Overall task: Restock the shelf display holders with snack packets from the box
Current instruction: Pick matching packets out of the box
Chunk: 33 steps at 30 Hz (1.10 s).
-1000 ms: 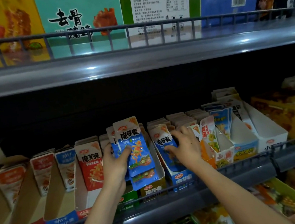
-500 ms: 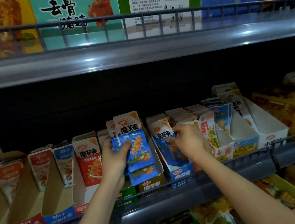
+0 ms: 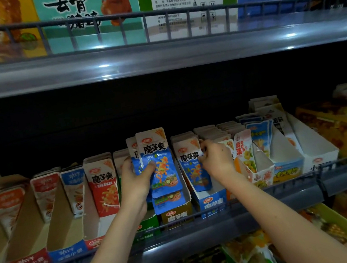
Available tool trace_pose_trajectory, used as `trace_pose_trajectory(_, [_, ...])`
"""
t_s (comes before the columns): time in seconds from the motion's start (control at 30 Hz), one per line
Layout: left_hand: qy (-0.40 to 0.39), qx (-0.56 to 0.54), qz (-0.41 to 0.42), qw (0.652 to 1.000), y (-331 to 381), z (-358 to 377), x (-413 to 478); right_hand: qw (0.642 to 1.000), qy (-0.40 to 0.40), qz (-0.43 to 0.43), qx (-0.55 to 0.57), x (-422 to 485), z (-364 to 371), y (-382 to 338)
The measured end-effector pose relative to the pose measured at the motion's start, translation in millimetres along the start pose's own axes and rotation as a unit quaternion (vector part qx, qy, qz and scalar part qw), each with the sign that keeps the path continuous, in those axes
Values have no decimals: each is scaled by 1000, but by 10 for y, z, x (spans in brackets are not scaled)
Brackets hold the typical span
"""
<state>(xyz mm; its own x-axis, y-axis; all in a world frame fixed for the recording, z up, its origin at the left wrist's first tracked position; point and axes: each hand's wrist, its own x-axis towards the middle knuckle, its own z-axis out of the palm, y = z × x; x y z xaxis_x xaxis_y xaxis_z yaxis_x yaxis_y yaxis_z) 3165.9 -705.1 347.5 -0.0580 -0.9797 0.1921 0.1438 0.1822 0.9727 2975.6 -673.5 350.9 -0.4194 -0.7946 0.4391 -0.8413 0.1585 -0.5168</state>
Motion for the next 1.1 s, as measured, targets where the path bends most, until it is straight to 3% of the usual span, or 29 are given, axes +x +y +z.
trace_pose_trajectory(0.2, [-4, 23, 6, 1000, 43, 40, -33, 999, 3, -16, 38, -86, 45, 69])
trace_pose_trajectory(0.43, [-17, 18, 13, 1000, 89, 257, -16, 968, -52, 21, 246, -162, -63, 221])
trace_pose_trajectory(0.6, [-24, -11, 24, 999, 177, 534, 75, 896, -84, 44, 434, -140, -199, 172])
trace_pose_trajectory(0.73, [-46, -26, 61, 997, 245, 723, 152, 938, -52, -20, 341, -35, -251, 176])
trace_pose_trajectory(0.93, [-93, 39, 35, 994, 28, 830, 134, 984, 7, -13, 177, -24, -147, 300])
trace_pose_trajectory(1.1, [-69, 9, -28, 997, -11, 965, 104, 984, 42, -4, 172, -35, -103, 324])
